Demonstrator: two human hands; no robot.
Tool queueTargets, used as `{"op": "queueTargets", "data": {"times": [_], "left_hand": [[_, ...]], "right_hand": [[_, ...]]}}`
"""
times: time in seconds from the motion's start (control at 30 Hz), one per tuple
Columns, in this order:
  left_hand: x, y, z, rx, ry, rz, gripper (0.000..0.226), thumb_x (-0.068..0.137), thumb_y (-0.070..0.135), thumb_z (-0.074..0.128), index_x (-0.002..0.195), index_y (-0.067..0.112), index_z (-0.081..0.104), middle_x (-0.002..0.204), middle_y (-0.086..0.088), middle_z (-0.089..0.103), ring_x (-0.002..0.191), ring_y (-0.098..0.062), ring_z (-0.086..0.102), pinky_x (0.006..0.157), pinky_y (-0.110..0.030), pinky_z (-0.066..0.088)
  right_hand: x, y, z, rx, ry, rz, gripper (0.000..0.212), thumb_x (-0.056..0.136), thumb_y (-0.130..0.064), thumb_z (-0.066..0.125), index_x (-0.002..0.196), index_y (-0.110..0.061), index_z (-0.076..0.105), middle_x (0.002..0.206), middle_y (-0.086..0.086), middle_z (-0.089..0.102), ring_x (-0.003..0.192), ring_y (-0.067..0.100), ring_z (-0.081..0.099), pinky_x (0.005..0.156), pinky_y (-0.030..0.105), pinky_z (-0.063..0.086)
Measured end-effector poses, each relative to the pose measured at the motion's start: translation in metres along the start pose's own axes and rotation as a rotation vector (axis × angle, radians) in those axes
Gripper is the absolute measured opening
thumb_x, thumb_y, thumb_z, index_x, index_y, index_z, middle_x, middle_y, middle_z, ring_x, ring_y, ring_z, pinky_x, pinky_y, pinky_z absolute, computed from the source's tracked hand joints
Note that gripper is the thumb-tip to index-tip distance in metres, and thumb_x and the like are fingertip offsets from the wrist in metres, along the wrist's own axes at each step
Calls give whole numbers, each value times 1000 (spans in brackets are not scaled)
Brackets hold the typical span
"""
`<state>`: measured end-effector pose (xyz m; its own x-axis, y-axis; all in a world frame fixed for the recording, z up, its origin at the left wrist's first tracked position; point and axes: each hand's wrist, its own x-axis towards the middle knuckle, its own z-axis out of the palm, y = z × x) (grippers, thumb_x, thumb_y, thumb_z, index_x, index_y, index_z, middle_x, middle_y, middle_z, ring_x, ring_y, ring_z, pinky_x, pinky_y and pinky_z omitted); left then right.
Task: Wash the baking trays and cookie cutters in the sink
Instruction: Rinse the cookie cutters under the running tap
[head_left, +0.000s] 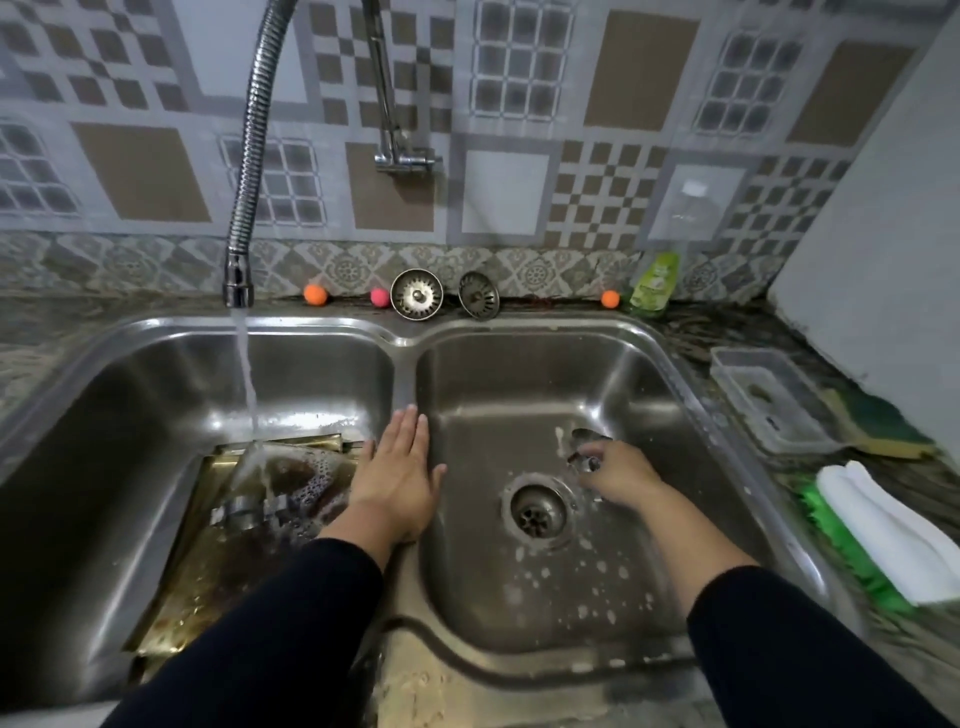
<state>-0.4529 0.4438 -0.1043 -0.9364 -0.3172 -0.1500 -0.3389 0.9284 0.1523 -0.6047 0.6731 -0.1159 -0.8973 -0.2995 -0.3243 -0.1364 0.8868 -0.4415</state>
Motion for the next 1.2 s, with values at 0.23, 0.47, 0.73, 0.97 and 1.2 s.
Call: {"op": "queueTargets", "data": {"times": [0.23, 0.47, 0.73, 0.97, 1.2], "left_hand": [[-17, -50, -13, -128, 7, 151, 54, 102, 43, 24, 153, 24, 21, 161, 1, 15, 147, -20, 18, 119, -41, 17], [-51, -138, -6, -304, -108, -69, 40, 97, 30, 45, 137, 24, 52, 150, -3, 39, 137, -23, 37, 114, -39, 31], [-57, -202, 16, -307, -82, -197, 52, 99, 19, 41, 149, 23, 31, 154, -5, 29, 136, -26, 38, 113, -35, 31], [-53, -208, 28, -408, -109, -198, 54, 99, 15, 39, 151, 27, 27, 154, -5, 30, 136, -26, 40, 113, -37, 34], [-49, -203, 22, -743, 0, -369, 41, 104, 28, 30, 135, 14, 53, 135, -9, 56, 125, -26, 51, 108, -32, 37]], "right_hand": [[-54, -116, -6, -97, -118, -255, 54, 86, -42, 64, 136, -27, 50, 140, -2, 51, 127, 17, 49, 99, 23, 37], [-95, -228, 57, -39, -118, -518, 42, 89, -32, 62, 130, -25, 56, 134, 2, 56, 118, 19, 54, 94, 25, 40], [-80, -277, 170, -12, -259, -473, 39, 94, -12, 53, 133, -20, 53, 142, 3, 46, 130, 24, 45, 109, 33, 36], [-65, -275, 214, -66, -207, -362, 39, 89, 2, 47, 114, -22, 66, 127, 4, 59, 114, 25, 56, 98, 36, 46], [-74, -285, 181, 103, -39, -319, 15, 89, -12, 61, 93, -20, 72, 101, -3, 70, 89, 14, 65, 85, 30, 53]]}}
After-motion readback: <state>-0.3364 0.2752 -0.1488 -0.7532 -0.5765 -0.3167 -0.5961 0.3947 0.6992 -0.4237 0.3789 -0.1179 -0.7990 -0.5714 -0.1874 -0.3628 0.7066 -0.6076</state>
